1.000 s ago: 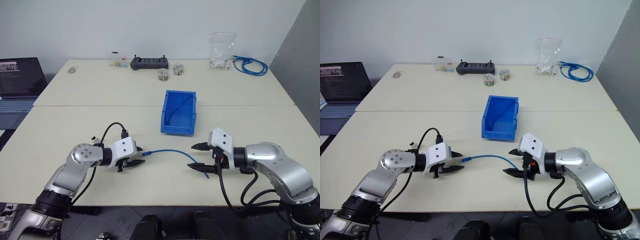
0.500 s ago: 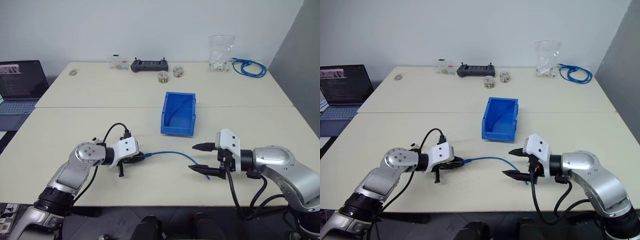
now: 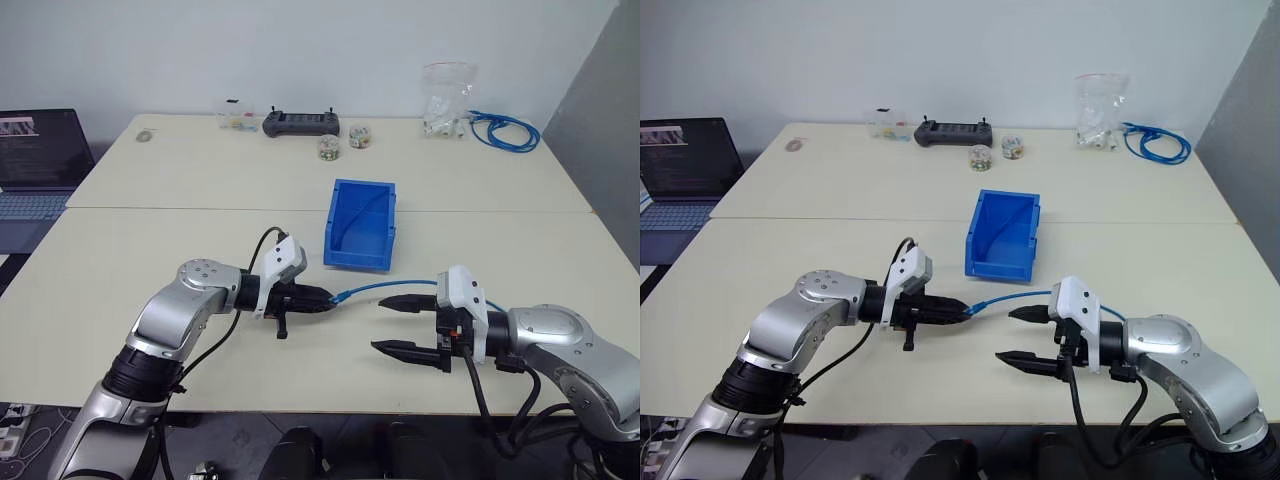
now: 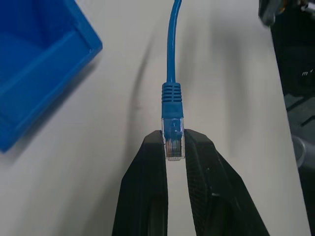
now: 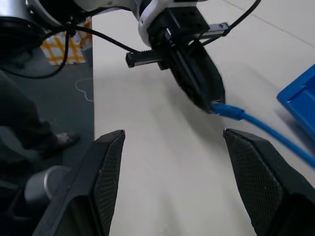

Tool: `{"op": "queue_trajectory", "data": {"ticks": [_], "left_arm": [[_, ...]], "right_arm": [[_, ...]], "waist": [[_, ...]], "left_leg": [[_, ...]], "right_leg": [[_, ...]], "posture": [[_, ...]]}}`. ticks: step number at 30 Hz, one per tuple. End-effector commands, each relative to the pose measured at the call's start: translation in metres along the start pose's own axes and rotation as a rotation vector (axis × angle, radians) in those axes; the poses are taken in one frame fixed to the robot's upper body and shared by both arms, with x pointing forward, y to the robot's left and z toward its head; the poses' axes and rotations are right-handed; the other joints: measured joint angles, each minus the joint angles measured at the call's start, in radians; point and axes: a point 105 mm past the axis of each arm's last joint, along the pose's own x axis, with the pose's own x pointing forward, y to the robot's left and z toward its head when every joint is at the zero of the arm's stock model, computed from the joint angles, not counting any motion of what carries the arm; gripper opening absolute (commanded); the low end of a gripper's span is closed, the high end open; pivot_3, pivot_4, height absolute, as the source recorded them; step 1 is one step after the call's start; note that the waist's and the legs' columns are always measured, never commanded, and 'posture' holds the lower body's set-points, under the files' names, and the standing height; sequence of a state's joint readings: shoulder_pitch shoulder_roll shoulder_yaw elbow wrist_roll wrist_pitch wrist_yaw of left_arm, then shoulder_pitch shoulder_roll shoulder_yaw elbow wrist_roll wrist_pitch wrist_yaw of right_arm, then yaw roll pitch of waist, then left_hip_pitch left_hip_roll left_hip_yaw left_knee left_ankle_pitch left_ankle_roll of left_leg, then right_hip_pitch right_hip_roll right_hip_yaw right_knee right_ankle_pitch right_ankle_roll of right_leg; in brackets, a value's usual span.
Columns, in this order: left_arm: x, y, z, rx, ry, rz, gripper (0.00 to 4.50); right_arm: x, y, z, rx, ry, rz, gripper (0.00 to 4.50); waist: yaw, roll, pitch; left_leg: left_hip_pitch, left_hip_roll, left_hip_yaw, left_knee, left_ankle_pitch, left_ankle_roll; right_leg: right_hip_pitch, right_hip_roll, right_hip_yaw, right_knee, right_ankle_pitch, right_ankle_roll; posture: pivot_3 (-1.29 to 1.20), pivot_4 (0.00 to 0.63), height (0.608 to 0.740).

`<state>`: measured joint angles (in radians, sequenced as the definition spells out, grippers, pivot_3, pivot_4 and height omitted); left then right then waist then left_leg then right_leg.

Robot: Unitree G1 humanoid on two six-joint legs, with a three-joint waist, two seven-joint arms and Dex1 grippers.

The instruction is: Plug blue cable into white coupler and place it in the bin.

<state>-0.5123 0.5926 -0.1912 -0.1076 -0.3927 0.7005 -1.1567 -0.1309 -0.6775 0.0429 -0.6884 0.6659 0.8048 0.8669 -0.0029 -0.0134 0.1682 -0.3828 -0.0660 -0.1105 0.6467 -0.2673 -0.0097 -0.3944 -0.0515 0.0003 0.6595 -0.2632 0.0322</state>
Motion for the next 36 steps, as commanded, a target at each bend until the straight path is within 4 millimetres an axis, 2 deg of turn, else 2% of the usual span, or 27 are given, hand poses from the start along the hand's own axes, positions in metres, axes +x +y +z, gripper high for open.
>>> {"op": "queue_trajectory", "data": {"ticks": [1, 5, 10, 14, 18, 24, 30, 34, 35, 36], "left_arm": [[-0.001, -0.002, 0.024, -0.036, -0.095, -0.033, 0.23], [-0.002, -0.014, 0.039, -0.181, -0.178, -0.150, 0.23], [-0.007, -0.024, 0.040, -0.242, -0.166, -0.209, 0.23], [-0.011, -0.025, 0.042, -0.261, -0.162, -0.219, 0.23], [-0.011, -0.025, 0.047, -0.277, -0.174, -0.227, 0.23], [-0.012, -0.026, 0.051, -0.303, -0.186, -0.238, 0.23], [-0.015, -0.026, 0.051, -0.316, -0.189, -0.232, 0.23], [-0.016, -0.026, 0.049, -0.320, -0.186, -0.225, 0.23], [-0.017, -0.026, 0.048, -0.321, -0.186, -0.224, 0.23], [-0.017, -0.026, 0.047, -0.323, -0.185, -0.223, 0.23]], "right_arm": [[-0.004, 0.003, 0.006, 0.033, -0.041, -0.022, 3.36], [-0.003, -0.008, 0.003, 0.115, -0.095, -0.084, 3.36], [-0.002, -0.018, 0.013, 0.205, -0.195, -0.090, 3.36], [0.000, -0.023, 0.025, 0.253, -0.264, -0.075, 3.36], [0.011, -0.025, 0.036, 0.285, -0.320, -0.041, 3.36], [0.025, -0.038, 0.037, 0.333, -0.356, -0.036, 3.36], [0.027, -0.037, 0.042, 0.350, -0.384, -0.001, 3.36], [0.026, -0.037, 0.045, 0.361, -0.404, 0.005, 2.72], [0.026, -0.037, 0.045, 0.362, -0.404, 0.007, 2.38], [0.025, -0.037, 0.046, 0.365, -0.406, 0.010, 2.23]], "waist": [[-0.002, 0.000, 0.000], [-0.002, -0.001, 0.000], [-0.004, -0.001, 0.001], [-0.005, -0.001, 0.001], [-0.005, -0.001, 0.001], [-0.007, -0.001, 0.001], [-0.008, -0.001, 0.001], [-0.008, -0.001, 0.001], [-0.008, -0.001, 0.001], [-0.008, -0.001, 0.001]], "left_leg": [[0.000, 0.000, 0.000, 0.000, 0.000, 0.000], [0.000, 0.000, 0.000, 0.000, 0.000, 0.000], [0.001, 0.000, 0.000, 0.000, 0.000, 0.000], [0.001, 0.000, 0.000, 0.000, 0.000, 0.000], [0.001, 0.000, 0.000, 0.000, 0.000, 0.000], [0.001, 0.000, 0.001, 0.000, 0.000, 0.000], [0.001, -0.001, 0.002, 0.000, 0.000, 0.000], [0.001, -0.001, 0.002, 0.000, 0.000, 0.000], [0.001, -0.001, 0.002, 0.000, 0.000, 0.000], [0.001, -0.001, 0.002, 0.000, 0.000, 0.000]], "right_leg": [[0.000, 0.000, 0.000, 0.000, 0.000, 0.000], [0.000, 0.000, 0.000, 0.000, -0.001, 0.002], [0.000, 0.000, 0.000, 0.001, -0.001, 0.001], [0.000, 0.000, 0.001, 0.002, 0.001, -0.001], [0.000, 0.000, 0.001, 0.001, 0.002, -0.003], [-0.001, 0.000, 0.002, 0.002, 0.002, -0.003], [-0.002, 0.000, 0.003, 0.002, 0.002, -0.003], [-0.002, 0.000, 0.004, 0.003, 0.002, -0.003], [-0.002, 0.000, 0.004, 0.003, 0.002, -0.003], [-0.002, 0.000, 0.004, 0.003, 0.002, -0.003]], "posture": [[0.00, 0.150, 0.740], [0.00, 0.150, 0.740], [0.00, 0.150, 0.740], [0.00, 0.150, 0.740], [0.00, 0.150, 0.740], [0.00, 0.150, 0.740], [0.00, 0.150, 0.740], [0.00, 0.150, 0.740], [0.00, 0.150, 0.740], [0.00, 0.150, 0.740]]}}
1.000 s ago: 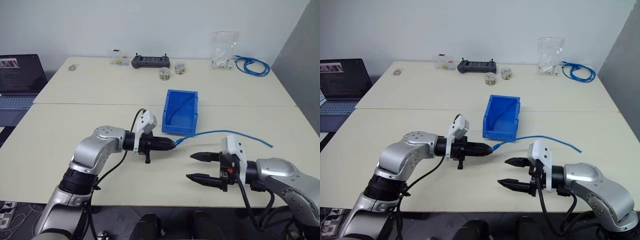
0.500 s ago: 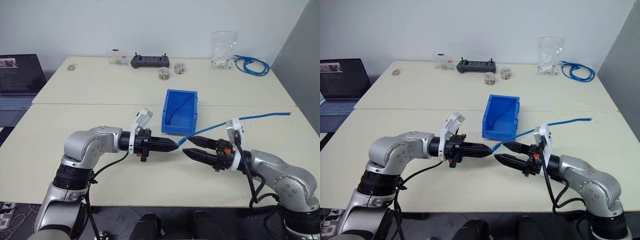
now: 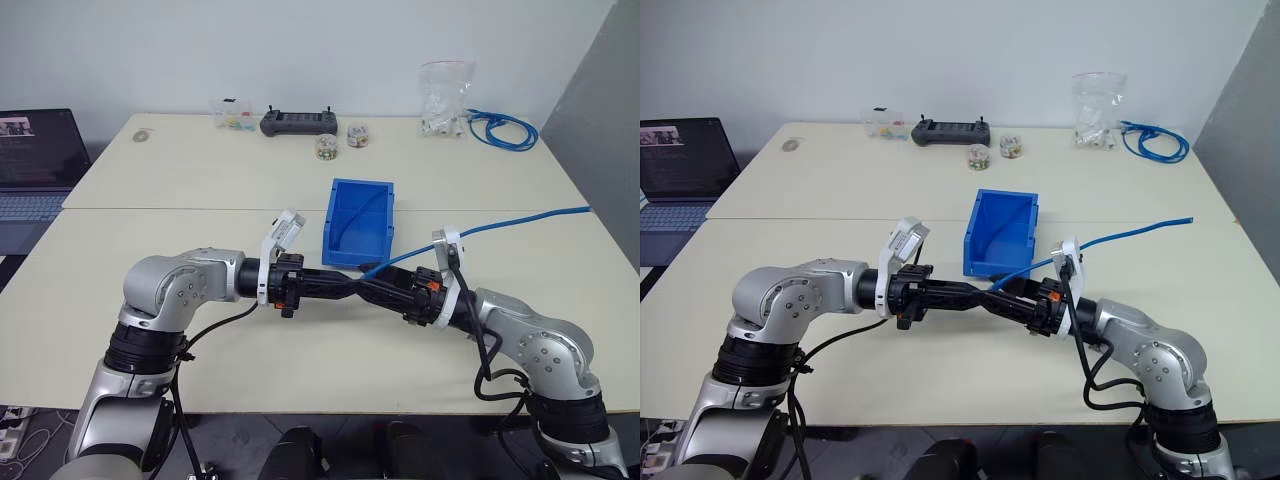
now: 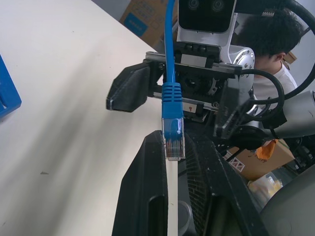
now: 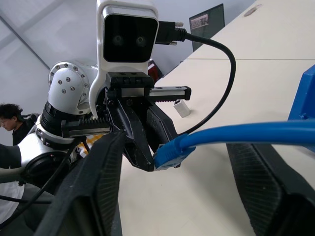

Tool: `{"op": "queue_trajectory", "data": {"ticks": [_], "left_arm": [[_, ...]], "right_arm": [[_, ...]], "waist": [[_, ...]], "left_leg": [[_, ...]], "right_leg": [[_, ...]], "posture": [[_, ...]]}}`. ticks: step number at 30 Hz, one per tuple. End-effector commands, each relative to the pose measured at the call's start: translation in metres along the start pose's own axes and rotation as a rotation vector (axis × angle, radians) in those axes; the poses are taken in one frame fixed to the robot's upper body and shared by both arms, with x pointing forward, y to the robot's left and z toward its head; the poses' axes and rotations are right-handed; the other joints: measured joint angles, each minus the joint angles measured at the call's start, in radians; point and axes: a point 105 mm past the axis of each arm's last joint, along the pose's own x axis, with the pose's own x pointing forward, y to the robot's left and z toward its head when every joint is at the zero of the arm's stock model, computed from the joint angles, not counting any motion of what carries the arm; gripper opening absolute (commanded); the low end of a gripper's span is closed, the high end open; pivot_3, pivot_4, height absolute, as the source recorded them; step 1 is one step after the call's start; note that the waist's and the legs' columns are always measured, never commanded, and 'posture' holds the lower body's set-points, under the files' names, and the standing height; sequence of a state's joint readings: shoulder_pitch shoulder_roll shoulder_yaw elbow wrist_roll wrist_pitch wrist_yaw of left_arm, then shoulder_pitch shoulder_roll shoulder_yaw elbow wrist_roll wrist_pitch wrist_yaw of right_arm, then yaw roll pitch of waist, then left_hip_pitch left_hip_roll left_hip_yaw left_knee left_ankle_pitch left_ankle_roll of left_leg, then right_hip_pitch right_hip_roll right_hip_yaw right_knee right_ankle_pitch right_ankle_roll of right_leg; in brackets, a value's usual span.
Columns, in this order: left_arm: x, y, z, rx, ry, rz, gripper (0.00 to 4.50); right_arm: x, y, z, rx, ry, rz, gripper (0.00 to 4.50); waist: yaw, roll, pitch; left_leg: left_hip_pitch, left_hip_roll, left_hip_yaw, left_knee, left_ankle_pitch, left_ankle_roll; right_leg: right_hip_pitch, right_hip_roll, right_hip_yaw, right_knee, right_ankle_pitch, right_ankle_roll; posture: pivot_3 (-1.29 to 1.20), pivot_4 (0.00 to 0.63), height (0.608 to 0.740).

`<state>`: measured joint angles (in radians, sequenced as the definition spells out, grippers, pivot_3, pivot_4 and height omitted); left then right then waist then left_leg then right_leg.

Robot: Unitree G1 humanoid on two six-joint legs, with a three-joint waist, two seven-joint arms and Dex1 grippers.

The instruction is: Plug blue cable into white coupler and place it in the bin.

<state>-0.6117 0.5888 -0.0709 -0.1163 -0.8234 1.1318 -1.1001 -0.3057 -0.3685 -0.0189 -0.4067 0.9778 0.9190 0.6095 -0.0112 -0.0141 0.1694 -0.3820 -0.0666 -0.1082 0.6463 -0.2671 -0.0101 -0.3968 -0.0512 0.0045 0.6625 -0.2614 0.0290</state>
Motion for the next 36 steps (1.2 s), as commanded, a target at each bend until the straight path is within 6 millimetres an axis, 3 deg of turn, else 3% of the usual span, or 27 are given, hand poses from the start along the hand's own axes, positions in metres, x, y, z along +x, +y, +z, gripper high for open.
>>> {"op": "queue_trajectory", "data": {"ticks": [1, 10, 20, 22, 29, 36], "left_arm": [[-0.006, -0.006, 0.005, 0.034, -0.020, -0.001, 0.23], [-0.004, -0.004, 0.004, 0.032, -0.034, 0.013, 0.23], [0.001, 0.006, 0.006, 0.101, -0.067, 0.066, 0.23], [0.001, 0.005, 0.005, 0.110, -0.053, 0.063, 0.93], [-0.007, -0.004, -0.007, 0.230, 0.019, 0.078, 2.14], [-0.034, -0.007, -0.023, 0.291, 0.071, 0.222, 3.71]], "right_arm": [[-0.001, 0.008, 0.012, -0.011, -0.047, 0.044, 2.00], [0.000, 0.018, 0.007, 0.026, -0.024, 0.096, 0.11], [0.003, 0.021, 0.001, 0.037, -0.002, 0.105, 0.08], [0.003, 0.019, 0.001, 0.006, 0.009, 0.090, 0.08], [0.004, 0.009, 0.004, -0.053, 0.001, 0.043, 0.07], [0.000, -0.012, 0.012, -0.109, -0.018, -0.037, 0.07]], "waist": [[0.000, 0.000, 0.000], [-0.007, 0.000, 0.000], [-0.010, 0.000, 0.000], [-0.011, 0.000, 0.000], [-0.020, 0.000, 0.000], [-0.017, 0.000, 0.000]], "left_leg": [[0.000, 0.000, 0.000, 0.000, 0.000, 0.000], [0.000, 0.000, 0.000, 0.000, 0.000, 0.000], [0.000, 0.000, 0.001, 0.000, 0.000, 0.000], [0.000, 0.000, 0.001, 0.000, 0.000, 0.000], [-0.001, 0.000, 0.003, -0.001, 0.000, 0.000], [-0.001, 0.000, 0.005, -0.001, 0.000, 0.000]], "right_leg": [[0.000, 0.000, 0.000, 0.000, 0.000, 0.000], [0.000, 0.000, 0.001, 0.000, 0.000, 0.000], [0.000, 0.000, 0.001, 0.000, 0.000, 0.000], [-0.001, 0.000, 0.001, 0.000, 0.000, 0.000], [-0.003, 0.000, 0.003, 0.001, 0.000, 0.000], [-0.005, 0.000, 0.005, 0.001, 0.000, 0.000]], "posture": [[0.00, 0.150, 0.740], [0.00, 0.150, 0.740], [0.00, 0.150, 0.740], [0.00, 0.150, 0.740], [0.00, 0.150, 0.740], [0.00, 0.150, 0.740]]}}
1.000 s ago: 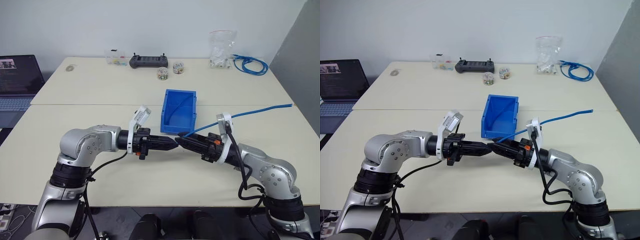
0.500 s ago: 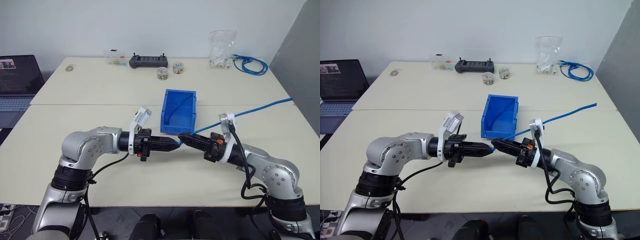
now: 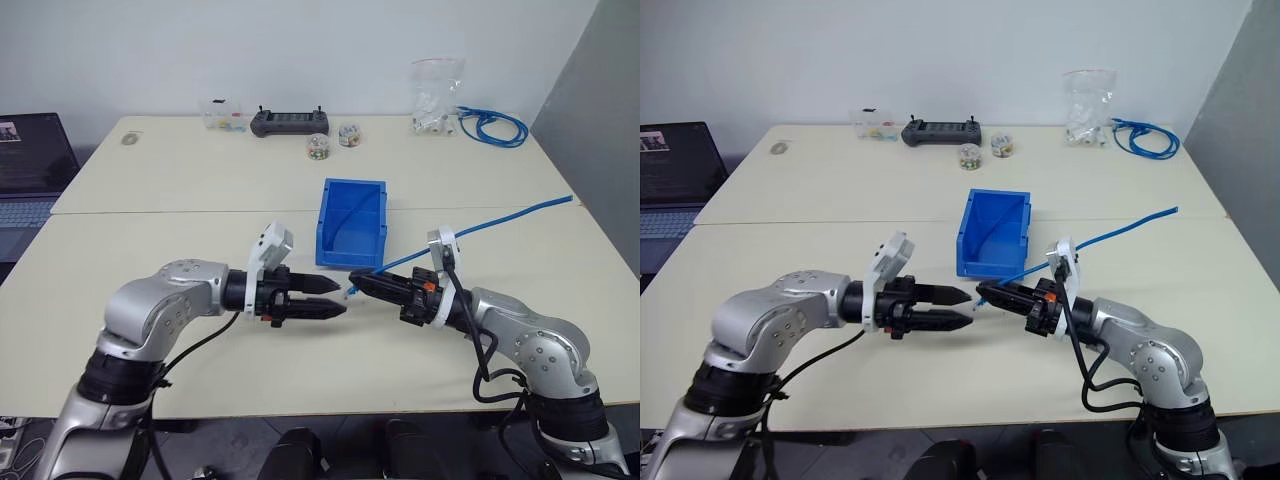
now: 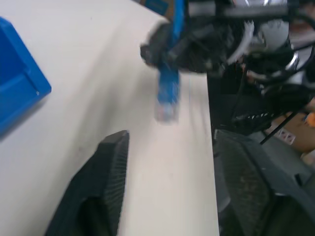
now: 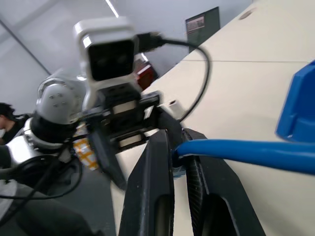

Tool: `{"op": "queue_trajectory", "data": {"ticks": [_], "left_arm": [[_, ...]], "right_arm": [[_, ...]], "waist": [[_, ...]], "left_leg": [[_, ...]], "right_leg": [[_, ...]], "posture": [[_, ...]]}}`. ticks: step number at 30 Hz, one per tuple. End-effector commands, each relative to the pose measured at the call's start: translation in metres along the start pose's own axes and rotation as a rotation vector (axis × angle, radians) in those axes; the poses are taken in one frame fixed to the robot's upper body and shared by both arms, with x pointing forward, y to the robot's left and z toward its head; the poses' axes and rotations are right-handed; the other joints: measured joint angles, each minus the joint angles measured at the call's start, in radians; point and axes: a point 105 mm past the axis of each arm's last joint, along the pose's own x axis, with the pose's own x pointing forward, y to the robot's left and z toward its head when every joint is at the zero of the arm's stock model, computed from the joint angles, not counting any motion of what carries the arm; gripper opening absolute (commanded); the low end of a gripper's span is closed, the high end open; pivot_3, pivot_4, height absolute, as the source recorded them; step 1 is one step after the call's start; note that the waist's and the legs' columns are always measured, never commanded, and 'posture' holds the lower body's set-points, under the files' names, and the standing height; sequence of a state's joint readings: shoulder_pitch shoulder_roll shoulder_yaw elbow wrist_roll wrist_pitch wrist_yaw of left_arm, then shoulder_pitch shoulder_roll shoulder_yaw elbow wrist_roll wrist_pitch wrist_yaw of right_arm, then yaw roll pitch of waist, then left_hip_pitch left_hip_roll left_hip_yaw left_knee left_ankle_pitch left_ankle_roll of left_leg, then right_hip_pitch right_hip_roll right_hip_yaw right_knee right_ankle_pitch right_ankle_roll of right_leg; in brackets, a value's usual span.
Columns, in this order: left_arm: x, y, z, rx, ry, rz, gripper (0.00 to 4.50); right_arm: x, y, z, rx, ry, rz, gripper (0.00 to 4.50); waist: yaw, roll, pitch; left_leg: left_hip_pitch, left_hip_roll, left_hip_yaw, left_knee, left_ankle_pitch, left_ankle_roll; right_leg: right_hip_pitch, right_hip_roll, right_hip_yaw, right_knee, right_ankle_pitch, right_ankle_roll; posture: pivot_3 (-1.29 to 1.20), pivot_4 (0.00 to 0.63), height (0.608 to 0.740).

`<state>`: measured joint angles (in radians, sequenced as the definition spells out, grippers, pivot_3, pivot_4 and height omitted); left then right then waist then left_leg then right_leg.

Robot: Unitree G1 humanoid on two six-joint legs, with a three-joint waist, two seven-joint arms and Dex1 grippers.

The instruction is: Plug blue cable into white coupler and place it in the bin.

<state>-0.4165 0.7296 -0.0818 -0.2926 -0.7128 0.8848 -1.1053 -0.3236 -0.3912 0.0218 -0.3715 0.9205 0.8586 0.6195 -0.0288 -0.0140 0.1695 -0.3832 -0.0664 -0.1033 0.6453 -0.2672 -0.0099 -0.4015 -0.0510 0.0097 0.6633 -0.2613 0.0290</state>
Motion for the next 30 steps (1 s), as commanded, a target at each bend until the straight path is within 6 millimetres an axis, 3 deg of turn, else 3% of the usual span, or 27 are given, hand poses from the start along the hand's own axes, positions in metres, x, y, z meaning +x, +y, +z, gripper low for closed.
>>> {"op": "queue_trajectory", "data": {"ticks": [1, 4, 7, 10, 18, 26, 30], "left_arm": [[-0.017, 0.002, 0.003, 0.061, -0.020, 0.140, 3.87], [-0.025, 0.015, -0.003, 0.074, -0.047, 0.348, 4.43], [-0.033, 0.027, -0.017, 0.059, -0.054, 0.586, 4.50], [-0.034, 0.020, -0.040, -0.023, -0.066, 0.770, 4.50], [-0.091, 0.024, -0.094, -0.187, -0.091, 1.494, 4.50], [-0.119, 0.041, -0.111, -0.286, -0.121, 1.819, 4.50], [-0.115, 0.059, -0.105, -0.343, -0.158, 1.841, 4.50]], "right_arm": [[-0.003, -0.005, 0.012, -0.066, -0.035, -0.013, 0.07], [-0.004, -0.011, 0.013, -0.078, -0.029, -0.025, 0.06], [-0.007, -0.015, 0.012, -0.089, -0.022, -0.037, 0.06], [-0.011, -0.021, 0.011, -0.101, -0.006, -0.058, 0.06], [-0.012, -0.029, 0.013, -0.116, 0.028, -0.058, 0.06], [-0.008, -0.030, 0.019, -0.136, 0.048, -0.040, 0.06], [-0.006, -0.030, 0.020, -0.145, 0.049, -0.034, 0.06]], "waist": [[0.000, 0.000, 0.000], [0.001, 0.000, 0.000], [0.002, 0.000, 0.000], [0.002, 0.000, 0.000], [0.013, -0.001, 0.000], [0.029, -0.003, -0.001], [0.029, -0.003, -0.001]], "left_leg": [[0.000, 0.000, 0.000, 0.000, 0.000, 0.000], [0.000, 0.000, 0.001, 0.000, 0.000, 0.000], [0.000, 0.000, 0.001, 0.000, 0.000, 0.000], [-0.001, 0.000, 0.002, 0.000, 0.000, 0.000], [-0.001, 0.001, 0.004, 0.000, 0.000, 0.000], [-0.001, 0.003, 0.005, 0.001, 0.000, 0.000], [-0.001, 0.003, 0.005, 0.001, 0.000, 0.000]], "right_leg": [[0.000, 0.000, 0.000, 0.000, 0.000, 0.000], [-0.001, 0.000, 0.001, 0.000, 0.000, 0.000], [-0.001, 0.000, 0.002, 0.000, 0.000, 0.000], [-0.001, 0.000, 0.003, 0.001, 0.000, 0.000], [-0.002, 0.001, 0.003, 0.001, 0.001, 0.000], [-0.001, 0.003, 0.003, 0.000, 0.003, -0.001], [-0.001, 0.003, 0.003, 0.000, 0.003, -0.001]], "posture": [[0.00, 0.150, 0.740], [0.00, 0.150, 0.740], [0.00, 0.150, 0.740], [0.00, 0.150, 0.740], [0.00, 0.150, 0.740], [0.00, 0.150, 0.740], [0.00, 0.150, 0.740]]}}
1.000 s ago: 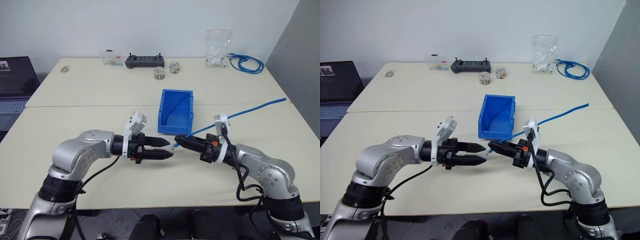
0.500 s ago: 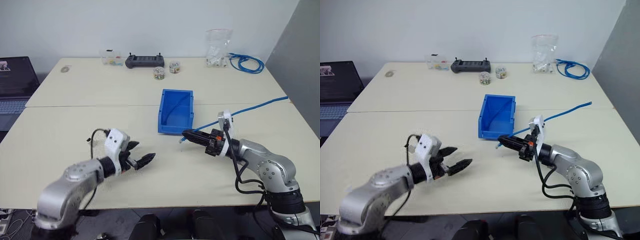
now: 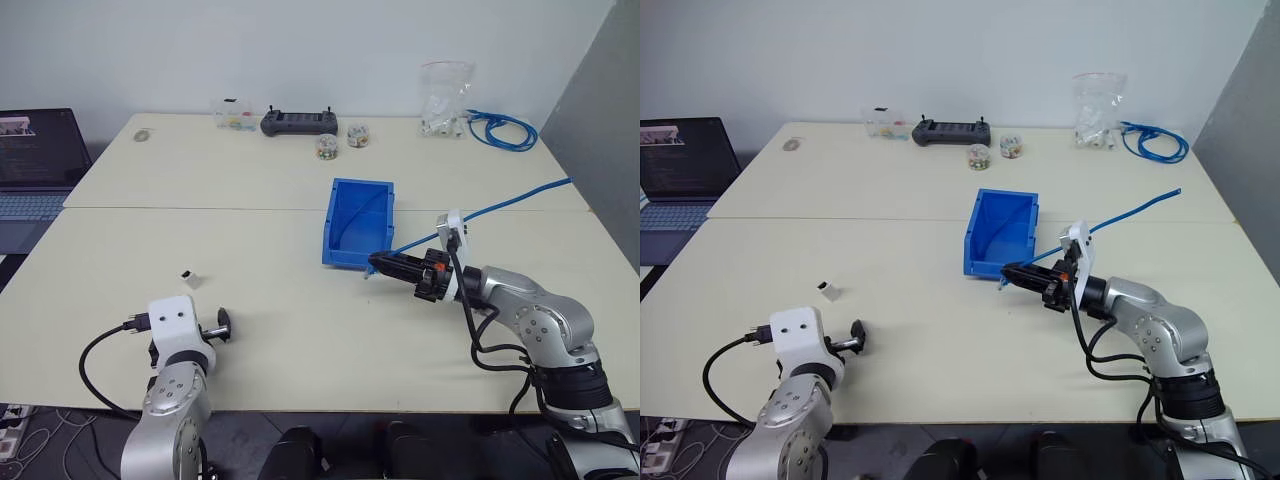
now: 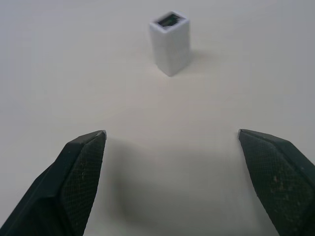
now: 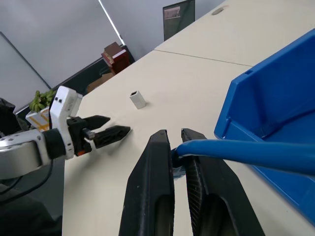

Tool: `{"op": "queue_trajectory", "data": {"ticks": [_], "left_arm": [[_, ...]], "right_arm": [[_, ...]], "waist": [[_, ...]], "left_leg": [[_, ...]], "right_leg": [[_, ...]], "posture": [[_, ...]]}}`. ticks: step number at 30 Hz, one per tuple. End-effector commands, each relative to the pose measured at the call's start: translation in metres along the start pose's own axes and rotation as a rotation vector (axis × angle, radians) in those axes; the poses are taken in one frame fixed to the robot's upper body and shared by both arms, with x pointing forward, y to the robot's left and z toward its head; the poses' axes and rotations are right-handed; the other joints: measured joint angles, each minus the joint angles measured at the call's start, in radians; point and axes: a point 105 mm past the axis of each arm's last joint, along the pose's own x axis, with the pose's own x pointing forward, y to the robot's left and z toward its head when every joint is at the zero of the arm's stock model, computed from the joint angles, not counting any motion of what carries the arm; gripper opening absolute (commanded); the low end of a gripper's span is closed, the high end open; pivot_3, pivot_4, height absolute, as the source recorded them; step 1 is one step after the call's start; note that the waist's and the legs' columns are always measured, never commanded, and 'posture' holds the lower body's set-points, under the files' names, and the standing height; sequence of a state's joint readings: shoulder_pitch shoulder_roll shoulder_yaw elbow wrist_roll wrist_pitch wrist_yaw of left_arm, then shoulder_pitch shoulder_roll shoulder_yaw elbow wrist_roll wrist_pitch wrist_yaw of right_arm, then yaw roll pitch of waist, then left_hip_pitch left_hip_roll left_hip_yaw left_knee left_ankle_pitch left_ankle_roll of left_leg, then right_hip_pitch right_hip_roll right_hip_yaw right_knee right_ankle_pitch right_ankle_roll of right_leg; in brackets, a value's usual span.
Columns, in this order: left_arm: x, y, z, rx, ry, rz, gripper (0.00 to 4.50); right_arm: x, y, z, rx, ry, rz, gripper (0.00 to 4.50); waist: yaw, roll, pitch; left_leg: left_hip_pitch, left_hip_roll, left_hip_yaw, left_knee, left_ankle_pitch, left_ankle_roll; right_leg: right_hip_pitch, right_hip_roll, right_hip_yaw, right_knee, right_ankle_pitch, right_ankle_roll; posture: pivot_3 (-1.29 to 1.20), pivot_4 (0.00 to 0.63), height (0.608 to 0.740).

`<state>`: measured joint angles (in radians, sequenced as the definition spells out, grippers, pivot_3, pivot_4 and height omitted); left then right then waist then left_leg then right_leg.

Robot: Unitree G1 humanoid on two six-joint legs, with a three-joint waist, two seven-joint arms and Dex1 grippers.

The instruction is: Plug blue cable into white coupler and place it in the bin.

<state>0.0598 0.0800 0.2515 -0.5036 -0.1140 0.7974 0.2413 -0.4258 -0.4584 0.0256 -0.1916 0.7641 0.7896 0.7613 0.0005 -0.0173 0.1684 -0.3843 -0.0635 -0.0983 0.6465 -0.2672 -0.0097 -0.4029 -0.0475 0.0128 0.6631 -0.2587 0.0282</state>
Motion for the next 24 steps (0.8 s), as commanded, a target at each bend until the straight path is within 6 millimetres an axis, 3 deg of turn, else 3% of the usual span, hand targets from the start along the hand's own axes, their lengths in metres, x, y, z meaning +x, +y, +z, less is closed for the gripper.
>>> {"op": "queue_trajectory", "data": {"ticks": [1, 5, 12, 24], "left_arm": [[0.011, -0.004, 0.014, -0.038, -0.035, 0.037, 4.50], [0.021, -0.010, 0.020, -0.064, -0.035, 0.050, 4.50], [0.040, -0.003, 0.031, -0.142, -0.042, 0.167, 4.50], [0.053, -0.017, 0.028, -0.162, -0.004, 0.133, 4.50]], "right_arm": [[0.002, 0.005, 0.013, -0.053, -0.020, 0.025, 0.06], [0.003, 0.006, 0.013, -0.056, -0.023, 0.027, 0.05], [0.003, 0.007, 0.013, -0.059, -0.026, 0.020, 0.05], [0.003, 0.009, 0.013, -0.061, -0.031, 0.018, 0.05]], "waist": [[0.000, 0.000, 0.000], [-0.002, 0.000, 0.000], [-0.001, -0.002, 0.000], [-0.001, -0.002, 0.000]], "left_leg": [[0.000, 0.000, 0.000, 0.000, 0.000, 0.000], [0.000, 0.000, 0.001, 0.000, 0.000, 0.000], [0.000, 0.001, 0.000, 0.000, 0.000, -0.001], [0.000, 0.001, 0.000, 0.000, 0.003, -0.005]], "right_leg": [[0.000, 0.000, 0.000, 0.000, 0.000, 0.000], [0.000, 0.000, 0.000, 0.000, 0.000, 0.000], [0.000, 0.001, 0.000, 0.001, 0.001, 0.000], [-0.001, 0.001, 0.001, 0.001, 0.001, 0.000]], "posture": [[0.00, 0.150, 0.740], [0.00, 0.150, 0.740], [0.00, 0.150, 0.740], [0.00, 0.150, 0.740]]}}
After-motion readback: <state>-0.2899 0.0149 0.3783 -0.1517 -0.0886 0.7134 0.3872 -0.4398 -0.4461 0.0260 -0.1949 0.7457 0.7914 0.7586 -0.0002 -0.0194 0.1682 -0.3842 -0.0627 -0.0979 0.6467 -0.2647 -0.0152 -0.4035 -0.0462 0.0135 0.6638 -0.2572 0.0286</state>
